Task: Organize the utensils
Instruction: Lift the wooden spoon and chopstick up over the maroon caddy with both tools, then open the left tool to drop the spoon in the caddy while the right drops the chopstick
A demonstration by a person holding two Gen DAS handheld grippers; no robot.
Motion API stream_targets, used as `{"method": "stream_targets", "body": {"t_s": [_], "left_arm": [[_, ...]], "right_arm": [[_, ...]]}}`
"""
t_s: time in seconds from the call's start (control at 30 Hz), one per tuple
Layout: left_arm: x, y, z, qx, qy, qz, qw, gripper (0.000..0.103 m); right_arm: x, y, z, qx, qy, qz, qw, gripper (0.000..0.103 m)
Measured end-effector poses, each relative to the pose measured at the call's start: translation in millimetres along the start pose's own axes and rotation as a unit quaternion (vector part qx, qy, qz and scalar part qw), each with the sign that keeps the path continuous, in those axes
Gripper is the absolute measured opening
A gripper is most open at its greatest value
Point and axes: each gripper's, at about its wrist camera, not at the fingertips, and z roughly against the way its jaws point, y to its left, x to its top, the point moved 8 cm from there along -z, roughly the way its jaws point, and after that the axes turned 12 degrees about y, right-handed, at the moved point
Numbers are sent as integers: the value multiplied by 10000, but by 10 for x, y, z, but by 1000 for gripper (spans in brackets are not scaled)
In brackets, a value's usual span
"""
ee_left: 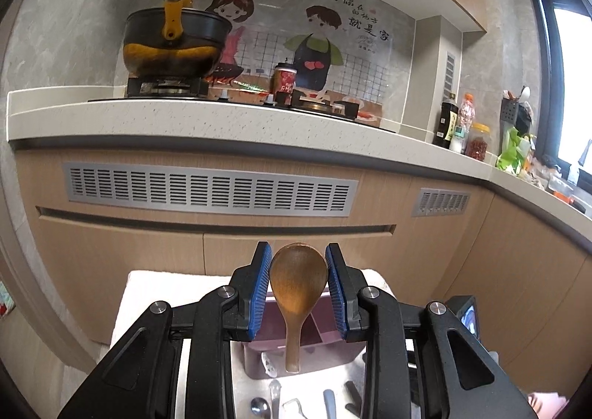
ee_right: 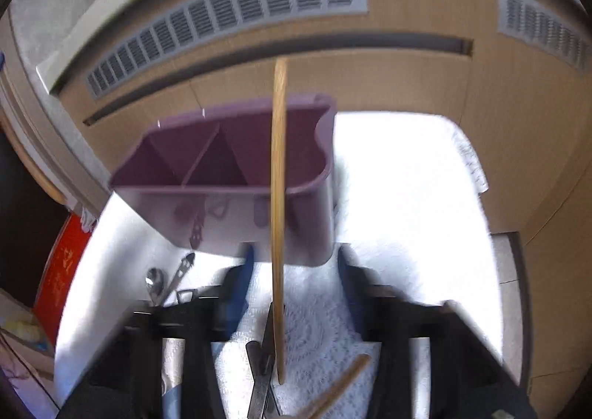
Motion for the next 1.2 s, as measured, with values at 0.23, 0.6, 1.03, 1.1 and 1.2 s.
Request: {"method": "stream_targets", "body": {"t_s": [0.23,0.6,1.03,1.1,1.2], "left_arm": [[144,-25,88,-44,-150,-21,9999,31],[495,-57,-90,-85,-345,-111,9993,31],[35,154,-1007,-171,570,214,9980,31],[-66,162,-1112,-183,740,264,9967,34],[-190,160,-1212,-188,935,307,9950,56]], "right_arm": [[271,213,1152,-170,-1356,461,9895,6],[1004,582,1986,-295,-2902,806,9531,6],[989,307,695,-365,-1839,460,9812,6],[942,297,564,-330,-1669,458,9844,6],[845,305,404,-181,-1407,511,9886,13]]}}
